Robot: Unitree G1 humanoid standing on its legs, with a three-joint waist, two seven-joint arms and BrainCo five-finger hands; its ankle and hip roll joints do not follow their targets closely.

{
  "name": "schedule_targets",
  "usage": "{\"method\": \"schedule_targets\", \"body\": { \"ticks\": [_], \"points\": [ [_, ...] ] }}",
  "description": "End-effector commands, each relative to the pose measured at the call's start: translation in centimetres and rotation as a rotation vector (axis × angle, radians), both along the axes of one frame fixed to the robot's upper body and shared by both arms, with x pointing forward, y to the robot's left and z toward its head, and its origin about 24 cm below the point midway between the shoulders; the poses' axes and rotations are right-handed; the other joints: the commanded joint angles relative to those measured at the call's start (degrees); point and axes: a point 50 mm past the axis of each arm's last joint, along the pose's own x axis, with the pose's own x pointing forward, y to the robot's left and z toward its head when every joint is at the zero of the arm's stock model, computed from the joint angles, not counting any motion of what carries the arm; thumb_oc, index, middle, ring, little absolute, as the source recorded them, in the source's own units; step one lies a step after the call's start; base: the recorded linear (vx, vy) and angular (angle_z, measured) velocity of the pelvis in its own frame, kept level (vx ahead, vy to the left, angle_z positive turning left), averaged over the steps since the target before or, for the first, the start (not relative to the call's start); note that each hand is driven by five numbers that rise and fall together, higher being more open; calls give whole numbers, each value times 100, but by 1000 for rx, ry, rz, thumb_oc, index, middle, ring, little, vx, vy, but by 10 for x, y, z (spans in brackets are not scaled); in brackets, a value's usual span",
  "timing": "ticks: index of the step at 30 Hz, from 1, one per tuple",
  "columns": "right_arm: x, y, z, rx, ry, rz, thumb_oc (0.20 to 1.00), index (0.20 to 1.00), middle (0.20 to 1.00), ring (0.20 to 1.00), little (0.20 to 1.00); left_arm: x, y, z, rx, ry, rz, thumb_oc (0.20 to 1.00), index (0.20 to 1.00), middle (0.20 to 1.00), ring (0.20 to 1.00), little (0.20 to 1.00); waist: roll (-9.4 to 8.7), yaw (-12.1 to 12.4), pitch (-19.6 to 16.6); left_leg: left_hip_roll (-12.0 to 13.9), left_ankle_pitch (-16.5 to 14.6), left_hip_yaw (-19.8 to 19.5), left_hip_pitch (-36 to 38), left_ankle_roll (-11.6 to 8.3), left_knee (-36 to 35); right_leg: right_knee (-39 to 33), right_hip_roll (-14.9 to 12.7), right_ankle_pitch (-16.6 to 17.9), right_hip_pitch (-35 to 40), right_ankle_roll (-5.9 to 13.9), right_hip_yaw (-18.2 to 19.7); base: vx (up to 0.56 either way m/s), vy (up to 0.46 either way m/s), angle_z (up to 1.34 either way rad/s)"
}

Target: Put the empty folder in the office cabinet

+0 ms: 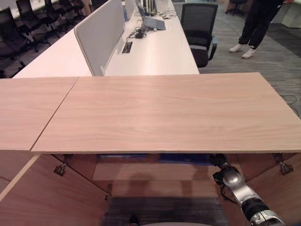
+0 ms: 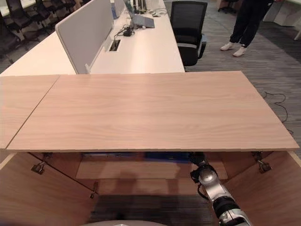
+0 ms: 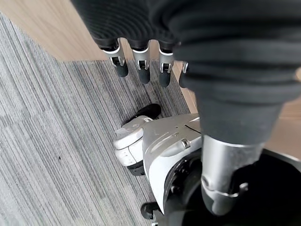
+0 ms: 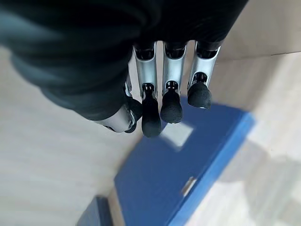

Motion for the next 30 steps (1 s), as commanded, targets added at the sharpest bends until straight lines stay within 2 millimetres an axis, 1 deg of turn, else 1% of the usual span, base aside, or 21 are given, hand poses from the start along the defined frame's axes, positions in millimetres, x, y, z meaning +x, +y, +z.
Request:
{"method": "schedule_targets", "body": {
  "ticks": [1, 2, 5, 7, 11, 14, 18, 22, 26, 30],
  "points": [
    [26, -6, 22, -76, -64, 25, 200, 200, 200, 200, 200, 31, -28, -4, -22, -49, -85, 1000, 1000, 1000, 1000, 1000, 63, 310, -67, -23, -364, -320, 163, 144, 11, 681, -4, -76, -311, 137, -87, 5, -34, 29],
    [26, -6, 22, -76, -64, 25, 200, 200, 200, 200, 200, 31, -28, -4, -22, -49, -85, 1000, 1000, 1000, 1000, 1000, 63, 308, -67, -24, -364, -322, 162, 144, 12, 681, -4, -76, -310, 137, -89, 18, -46, 18],
    [30, -1, 16, -91, -8, 38, 200, 200, 200, 200, 200, 30, -27, -3, -13, -43, -115, 1000, 1000, 1000, 1000, 1000, 52, 502, -19, -4, -311, -497, 35, 136, 33, 709, 47, -163, -317, 99, -221, 18, -48, 34],
    [31, 1, 14, -87, 3, 39, 200, 200, 200, 200, 200, 32, -26, -3, -7, -46, -120, 1000, 1000, 1000, 1000, 1000, 51, 542, 6, -3, -290, -562, -23, 132, 37, 735, 63, -194, -331, 87, -272, 4, -37, 18],
    [27, 5, 3, -81, 58, 34, 200, 200, 200, 200, 200, 33, -26, -3, -2, -49, -124, 1000, 1000, 1000, 1000, 1000, 75, 633, 91, -1, -245, -698, -132, 130, 52, 807, 92, -267, -379, 56, -381, -13, -26, 17],
    [24, 8, -5, -72, 89, 24, 200, 200, 200, 200, 200, 40, -27, -2, -3, -66, -128, 1000, 1000, 1000, 1000, 1000, 112, 699, 203, 8, -193, -809, -249, 132, 76, 919, 84, -312, -470, 31, -452, -32, -28, 21],
    [15, 10, -18, -60, 142, 1, 200, 200, 200, 200, 200, 47, -28, 0, 0, -88, -143, 1000, 1000, 1000, 1000, 1000, 174, 764, 322, 4, -139, -931, -389, 135, 99, 1051, 78, -367, -571, 2, -547, -29, -13, 17],
    [6, 16, -29, -55, 185, 6, 200, 200, 200, 200, 200, 54, -31, 1, 1, -107, -154, 1000, 1000, 1000, 1000, 1000, 236, 779, 408, 12, -97, -1000, -489, 132, 109, 1083, 72, -389, -643, -14, -582, -26, -8, 13],
    [-10, 22, -45, -61, 254, 24, 200, 200, 200, 200, 200, 62, -31, 3, 8, -130, -153, 1000, 1000, 1000, 1000, 1000, 273, 761, 456, 17, -77, -1051, -551, 137, 115, 1141, 82, -432, -685, -32, -636, -5, -6, 2],
    [-23, 28, -56, -59, 307, 44, 200, 200, 200, 200, 200, 68, -32, 4, 15, -149, -156, 1000, 1000, 1000, 1000, 1000, 291, 719, 491, 27, -70, -1067, -576, 136, 121, 1209, 69, -459, -744, -41, -646, 0, 0, 0]
  ]
}}
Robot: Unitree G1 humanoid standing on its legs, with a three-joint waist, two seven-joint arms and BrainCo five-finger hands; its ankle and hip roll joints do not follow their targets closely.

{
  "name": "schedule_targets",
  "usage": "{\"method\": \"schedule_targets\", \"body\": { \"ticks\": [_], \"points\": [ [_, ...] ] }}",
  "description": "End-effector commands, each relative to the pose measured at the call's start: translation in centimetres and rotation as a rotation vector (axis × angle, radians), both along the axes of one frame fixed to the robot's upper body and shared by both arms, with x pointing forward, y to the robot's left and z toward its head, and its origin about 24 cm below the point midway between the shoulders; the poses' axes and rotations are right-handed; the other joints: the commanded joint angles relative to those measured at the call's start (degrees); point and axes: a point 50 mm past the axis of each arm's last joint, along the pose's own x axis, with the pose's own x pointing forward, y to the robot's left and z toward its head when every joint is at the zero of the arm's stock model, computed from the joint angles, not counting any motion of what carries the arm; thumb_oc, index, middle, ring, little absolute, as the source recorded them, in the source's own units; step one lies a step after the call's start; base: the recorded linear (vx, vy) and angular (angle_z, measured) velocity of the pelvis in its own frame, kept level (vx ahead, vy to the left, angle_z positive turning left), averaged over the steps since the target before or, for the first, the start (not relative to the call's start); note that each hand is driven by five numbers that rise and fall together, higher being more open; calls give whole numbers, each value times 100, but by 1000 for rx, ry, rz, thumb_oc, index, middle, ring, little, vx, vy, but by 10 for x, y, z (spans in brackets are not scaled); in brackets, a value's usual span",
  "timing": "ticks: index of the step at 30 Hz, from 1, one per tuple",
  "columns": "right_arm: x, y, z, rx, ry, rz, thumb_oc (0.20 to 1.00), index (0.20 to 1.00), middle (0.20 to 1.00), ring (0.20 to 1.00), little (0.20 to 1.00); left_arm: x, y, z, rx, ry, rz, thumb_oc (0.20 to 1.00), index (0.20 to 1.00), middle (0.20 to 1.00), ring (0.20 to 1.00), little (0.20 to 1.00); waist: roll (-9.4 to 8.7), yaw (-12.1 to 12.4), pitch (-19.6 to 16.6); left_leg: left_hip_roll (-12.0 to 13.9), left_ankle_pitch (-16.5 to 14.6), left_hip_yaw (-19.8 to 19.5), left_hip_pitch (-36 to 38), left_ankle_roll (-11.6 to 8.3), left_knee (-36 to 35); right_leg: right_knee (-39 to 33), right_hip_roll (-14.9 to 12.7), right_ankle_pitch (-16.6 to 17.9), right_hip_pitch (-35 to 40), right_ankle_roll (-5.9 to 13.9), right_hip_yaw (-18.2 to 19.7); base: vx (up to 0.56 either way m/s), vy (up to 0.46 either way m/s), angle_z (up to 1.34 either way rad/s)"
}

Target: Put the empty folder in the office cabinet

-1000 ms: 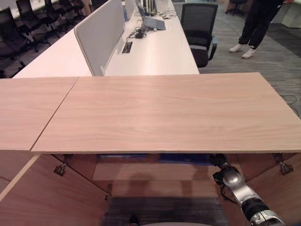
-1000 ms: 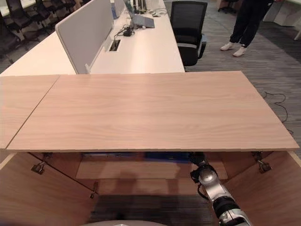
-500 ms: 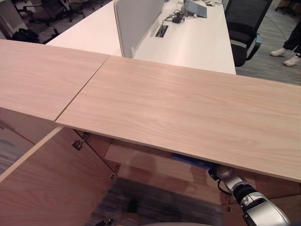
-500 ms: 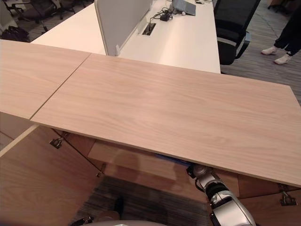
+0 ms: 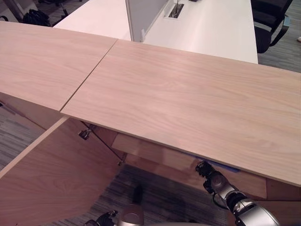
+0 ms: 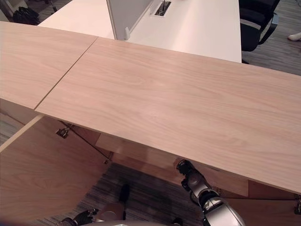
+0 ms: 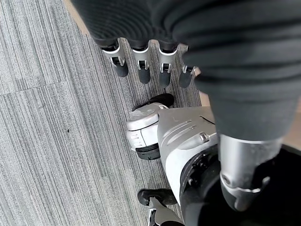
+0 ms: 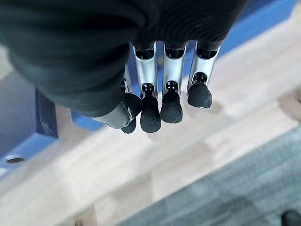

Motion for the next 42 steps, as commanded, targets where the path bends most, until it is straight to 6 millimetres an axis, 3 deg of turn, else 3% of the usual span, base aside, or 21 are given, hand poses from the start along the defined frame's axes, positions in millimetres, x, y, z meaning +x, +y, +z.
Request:
{"method": "schedule_targets", "body": {
  "ticks": [1, 6, 12, 20, 24, 35, 37, 42],
  "points": [
    [11, -4, 7, -54, -19, 46, 200, 200, 200, 200, 200, 32, -30, -3, 21, -61, -31, 1000, 1000, 1000, 1000, 1000, 243, 61, 53, 79, -329, -221, 133, 143, 122, 1131, -38, -334, -609, 34, 182, 0, 0, 0],
    [22, -10, 16, -57, -51, 10, 200, 200, 200, 200, 200, 56, -34, 5, 16, -136, -54, 1000, 1000, 1000, 1000, 1000, 378, 41, 324, 72, -286, -244, -34, 157, 179, 1333, -106, -330, -915, 20, 252, -87, 17, 2],
    [61, -36, 57, -103, -194, -76, 200, 200, 200, 200, 200, 70, -37, 13, 1, -186, -98, 1000, 1000, 1000, 1000, 1000, 613, 109, 736, 34, -249, -214, -340, 177, 349, 1613, -235, -333, -1334, 19, 408, -102, 27, -1],
    [70, -59, 76, -116, -270, -174, 200, 200, 200, 200, 200, 50, -37, 5, 0, -127, -127, 1000, 1000, 1000, 1000, 1000, 703, 154, 746, -16, -231, -270, -383, 160, 291, 1563, -250, -335, -1328, 33, 342, 1, 5, 5],
    [72, -58, 77, -113, -276, -176, 200, 200, 200, 200, 200, 49, -38, 5, -3, -126, -114, 1000, 1000, 1000, 1000, 1000, 683, 166, 776, -9, -230, -298, -421, 154, 297, 1550, -241, -331, -1362, 26, 347, 0, 0, 0],
    [91, -65, 104, -139, -347, -194, 200, 200, 200, 200, 200, 72, -47, 16, -27, -215, -183, 1000, 1000, 1000, 1000, 1000, 829, 245, 1086, -44, -155, -349, -737, 154, 410, 1760, -318, -317, -1699, 34, 377, -25, 4, 0],
    [101, -74, 122, -166, -393, -222, 200, 200, 200, 200, 200, 88, -51, 24, -37, -280, -194, 1000, 1000, 1000, 1000, 1000, 952, 291, 1262, -73, -85, -422, -1054, 143, 493, 1914, -372, -317, -2004, 37, 365, -72, 15, 4],
    [110, -87, 143, -192, -447, -253, 200, 200, 200, 200, 200, 94, -53, 29, -40, -307, -218, 1000, 1000, 1000, 1000, 1000, 1046, 337, 1346, -101, -21, -456, -1381, 138, 538, 2044, -408, -330, -2344, 31, 382, -45, 4, 4]
  ]
}}
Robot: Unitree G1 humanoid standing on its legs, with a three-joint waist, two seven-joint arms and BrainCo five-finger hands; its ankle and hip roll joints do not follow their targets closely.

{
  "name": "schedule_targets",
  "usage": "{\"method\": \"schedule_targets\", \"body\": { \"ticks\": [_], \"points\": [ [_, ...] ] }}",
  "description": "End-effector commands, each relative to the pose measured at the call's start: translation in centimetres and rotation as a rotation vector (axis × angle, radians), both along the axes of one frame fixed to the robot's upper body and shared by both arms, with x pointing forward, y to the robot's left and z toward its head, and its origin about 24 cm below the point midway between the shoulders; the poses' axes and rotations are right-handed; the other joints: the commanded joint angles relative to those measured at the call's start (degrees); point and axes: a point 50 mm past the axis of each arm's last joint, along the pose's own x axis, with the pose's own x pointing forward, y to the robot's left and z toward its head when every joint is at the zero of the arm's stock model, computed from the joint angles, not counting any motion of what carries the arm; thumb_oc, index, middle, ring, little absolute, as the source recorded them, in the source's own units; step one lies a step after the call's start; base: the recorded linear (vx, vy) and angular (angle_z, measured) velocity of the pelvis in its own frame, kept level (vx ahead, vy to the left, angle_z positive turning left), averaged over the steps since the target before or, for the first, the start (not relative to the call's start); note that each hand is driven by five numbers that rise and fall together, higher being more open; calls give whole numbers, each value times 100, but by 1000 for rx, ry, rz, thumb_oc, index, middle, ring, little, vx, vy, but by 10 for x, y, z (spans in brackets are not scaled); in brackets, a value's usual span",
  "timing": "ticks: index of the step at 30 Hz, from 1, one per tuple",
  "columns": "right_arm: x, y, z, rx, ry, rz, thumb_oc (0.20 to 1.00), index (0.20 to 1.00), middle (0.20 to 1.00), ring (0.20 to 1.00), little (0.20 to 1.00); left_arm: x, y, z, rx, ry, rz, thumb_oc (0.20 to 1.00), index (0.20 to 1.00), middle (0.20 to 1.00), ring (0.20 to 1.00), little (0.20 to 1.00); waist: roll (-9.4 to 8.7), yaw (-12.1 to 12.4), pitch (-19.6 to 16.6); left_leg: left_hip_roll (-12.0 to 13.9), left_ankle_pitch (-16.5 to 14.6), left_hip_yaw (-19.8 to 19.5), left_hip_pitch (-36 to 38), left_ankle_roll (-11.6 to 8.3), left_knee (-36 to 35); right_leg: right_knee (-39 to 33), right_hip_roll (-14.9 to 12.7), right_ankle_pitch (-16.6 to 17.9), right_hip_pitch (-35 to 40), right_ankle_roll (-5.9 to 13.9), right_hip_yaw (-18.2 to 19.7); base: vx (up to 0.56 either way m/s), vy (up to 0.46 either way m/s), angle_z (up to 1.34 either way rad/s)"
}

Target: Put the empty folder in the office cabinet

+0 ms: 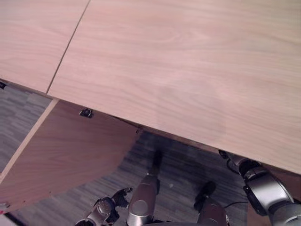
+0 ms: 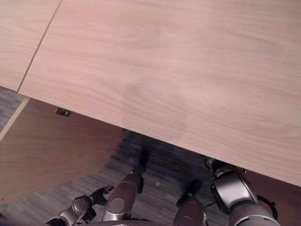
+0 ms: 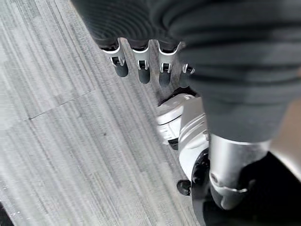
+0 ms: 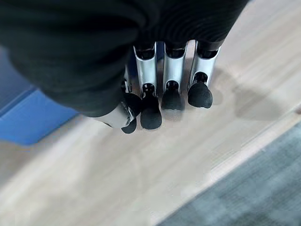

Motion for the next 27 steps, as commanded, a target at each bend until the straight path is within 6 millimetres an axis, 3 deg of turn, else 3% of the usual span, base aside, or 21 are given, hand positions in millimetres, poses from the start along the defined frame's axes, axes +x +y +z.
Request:
{"method": "schedule_targets", "body": {
  "ticks": [1, 12, 13, 18, 19, 24, 27],
  "points": [
    [12, -23, 35, -50, -88, -57, 200, 200, 200, 200, 200, 24, -14, 9, -28, -88, -7, 1000, 1000, 1000, 1000, 1000, 27, 184, 132, -85, -188, -193, 9, 63, -39, 637, -122, 90, -745, 131, 326, -20, 1, 4],
    [20, -60, 89, -158, -196, -145, 200, 200, 200, 200, 200, 15, -12, 6, -6, -64, -50, 1000, 1000, 1000, 1000, 1000, 266, 276, 280, -171, -51, -261, -519, 45, -95, 1002, -244, -34, -1397, 137, 234, 1, -7, 2],
    [21, -63, 95, -171, -210, -150, 200, 200, 200, 200, 200, 14, -12, 5, -6, -59, -57, 1000, 1000, 1000, 1000, 1000, 247, 262, 243, -164, -171, -294, -453, 17, -166, 1050, -241, -206, -1394, 215, 326, 109, -58, 4],
    [26, -79, 142, -226, -320, -183, 200, 200, 200, 200, 200, 7, -12, 4, -4, -43, -98, 1000, 1000, 1000, 1000, 1000, 275, 321, 267, -182, -41, -291, -512, 41, -198, 1045, -257, -42, -1484, 147, 240, -1, -8, 18],
    [26, -83, 151, -238, -339, -192, 200, 200, 200, 200, 200, 7, -12, 4, -7, -41, -101, 1000, 1000, 1000, 1000, 1000, 236, 302, 219, -183, -172, -327, -422, 8, -262, 1081, -244, -238, -1441, 223, 339, 122, -73, -11],
    [21, -100, 195, -281, -445, -238, 200, 200, 200, 200, 200, 5, -9, 6, -18, -38, -114, 1000, 1000, 1000, 1000, 1000, 188, 342, 163, -181, -183, -349, -277, -9, -346, 1068, -253, -245, -1338, 231, 319, 44, -27, 20],
    [21, -101, 197, -283, -450, -240, 200, 200, 200, 200, 200, 4, -9, 6, -21, -34, -115, 1000, 1000, 1000, 1000, 1000, 161, 341, 138, -172, -199, -341, -207, -15, -362, 1041, -239, -246, -1266, 231, 318, 15, -5, -7]
  ]
}}
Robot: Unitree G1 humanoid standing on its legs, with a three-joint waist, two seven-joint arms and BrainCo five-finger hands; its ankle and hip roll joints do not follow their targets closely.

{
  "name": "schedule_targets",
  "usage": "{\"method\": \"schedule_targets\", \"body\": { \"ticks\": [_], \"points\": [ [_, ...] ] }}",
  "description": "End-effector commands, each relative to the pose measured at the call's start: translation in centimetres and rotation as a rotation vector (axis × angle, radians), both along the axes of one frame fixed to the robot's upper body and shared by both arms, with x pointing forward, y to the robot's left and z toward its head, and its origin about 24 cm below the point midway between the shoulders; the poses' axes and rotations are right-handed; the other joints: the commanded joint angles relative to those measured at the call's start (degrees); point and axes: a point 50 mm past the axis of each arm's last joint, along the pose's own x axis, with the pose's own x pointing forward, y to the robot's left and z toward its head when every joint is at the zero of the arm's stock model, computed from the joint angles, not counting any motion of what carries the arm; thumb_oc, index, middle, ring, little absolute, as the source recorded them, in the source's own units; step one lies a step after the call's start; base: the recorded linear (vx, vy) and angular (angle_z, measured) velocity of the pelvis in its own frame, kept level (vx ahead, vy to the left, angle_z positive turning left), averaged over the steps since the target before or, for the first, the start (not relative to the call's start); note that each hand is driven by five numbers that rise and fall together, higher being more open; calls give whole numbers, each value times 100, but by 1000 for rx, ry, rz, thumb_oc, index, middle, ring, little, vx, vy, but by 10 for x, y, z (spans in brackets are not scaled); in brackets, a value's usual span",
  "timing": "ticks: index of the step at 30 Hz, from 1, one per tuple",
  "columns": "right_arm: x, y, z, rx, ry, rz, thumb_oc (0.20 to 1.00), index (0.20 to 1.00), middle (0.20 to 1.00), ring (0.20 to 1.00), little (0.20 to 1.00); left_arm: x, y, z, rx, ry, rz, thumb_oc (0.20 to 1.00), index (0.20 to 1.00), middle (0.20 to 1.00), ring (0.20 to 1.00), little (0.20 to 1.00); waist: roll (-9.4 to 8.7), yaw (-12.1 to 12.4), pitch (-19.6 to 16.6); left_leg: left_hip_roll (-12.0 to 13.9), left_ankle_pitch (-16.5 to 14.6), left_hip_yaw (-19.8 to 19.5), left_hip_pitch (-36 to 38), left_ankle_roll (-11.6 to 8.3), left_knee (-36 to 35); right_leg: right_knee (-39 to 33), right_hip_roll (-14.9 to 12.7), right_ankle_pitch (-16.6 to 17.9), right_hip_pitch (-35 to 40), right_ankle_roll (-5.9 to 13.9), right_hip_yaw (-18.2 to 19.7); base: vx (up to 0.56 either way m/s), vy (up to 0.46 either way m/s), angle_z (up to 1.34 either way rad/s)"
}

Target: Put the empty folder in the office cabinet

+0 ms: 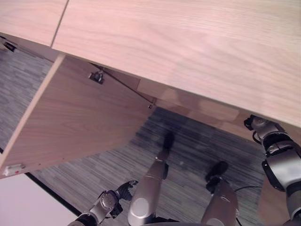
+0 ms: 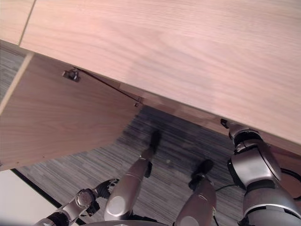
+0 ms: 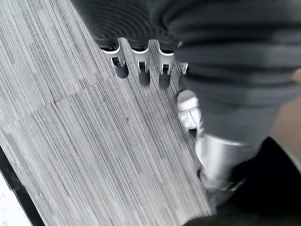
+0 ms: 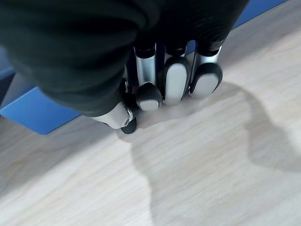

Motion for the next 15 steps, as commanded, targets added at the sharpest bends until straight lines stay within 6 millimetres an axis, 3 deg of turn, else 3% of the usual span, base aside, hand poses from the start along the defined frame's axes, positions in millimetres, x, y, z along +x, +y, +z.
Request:
{"method": "schedule_targets", "body": {
  "ticks": [1, 6, 7, 8, 9, 10, 12, 13, 15],
  "points": [
    [-5, -36, 87, -43, -269, -122, 200, 200, 200, 200, 200, -9, 1, -5, 13, 47, -41, 1000, 1000, 1000, 1000, 1000, -169, 233, -9, 316, -41, 20, 596, -95, -570, 206, 239, -72, 279, 120, -84, 17, -3, 17],
    [-2, -28, 60, 31, -218, -109, 200, 200, 200, 200, 200, -4, 2, -5, 14, 48, -12, 1000, 1000, 1000, 1000, 1000, -269, 205, -121, 325, 4, 52, 726, -83, -514, -28, 283, 163, 549, 54, -187, -26, 40, 8],
    [-7, -32, 55, 47, -205, -110, 200, 200, 200, 200, 200, 40, -9, 55, -176, -142, -69, 1000, 1000, 1000, 1000, 1000, -198, 293, -155, 298, -28, 70, 794, -85, -513, -91, 263, 169, 706, 83, -236, 0, 0, 0],
    [-16, -41, 46, 72, -195, -126, 200, 200, 200, 200, 200, 31, -6, 69, -259, -161, -95, 1000, 1000, 1000, 1000, 1000, -99, 358, -196, 278, -22, 61, 800, -65, -516, -153, 244, 217, 788, 95, -289, 112, -27, 0],
    [-16, -41, 43, 76, -190, -126, 200, 200, 200, 200, 200, 29, -3, 70, -256, -154, -93, 1000, 1000, 1000, 1000, 1000, -144, 335, -257, 293, -139, 21, 875, -91, -569, -157, 275, 68, 847, 166, -206, 19, 41, -2],
    [-25, -46, 25, 135, -172, -138, 200, 200, 200, 200, 200, 23, 9, 107, -340, -193, -170, 1000, 1000, 1000, 1000, 1000, -29, 433, -322, 235, -50, -7, 920, -48, -519, -260, 249, 263, 995, 137, -373, 113, -16, 12],
    [-29, -44, 9, 176, -152, -144, 200, 200, 200, 200, 200, 19, 21, 121, -320, -187, -191, 1000, 1000, 1000, 1000, 1000, -94, 424, -417, 240, -184, -66, 1044, -69, -566, -316, 271, 146, 1135, 225, -313, 35, 46, 35],
    [-34, -30, -27, 282, -101, -127, 200, 200, 200, 200, 200, 14, 38, 134, -286, -169, -204, 1000, 1000, 1000, 1000, 1000, -143, 442, -487, 194, -108, -52, 1096, -32, -512, -450, 266, 369, 1282, 197, -429, -33, 131, 36],
    [-40, -11, -64, 356, -22, -87, 200, 200, 200, 200, 200, 11, 46, 137, -276, -157, -187, 1000, 1000, 1000, 1000, 1000, -261, 394, -601, 201, -162, -36, 1244, -18, -516, -549, 272, 428, 1467, 222, -449, 55, 109, 3]
  ]
}}
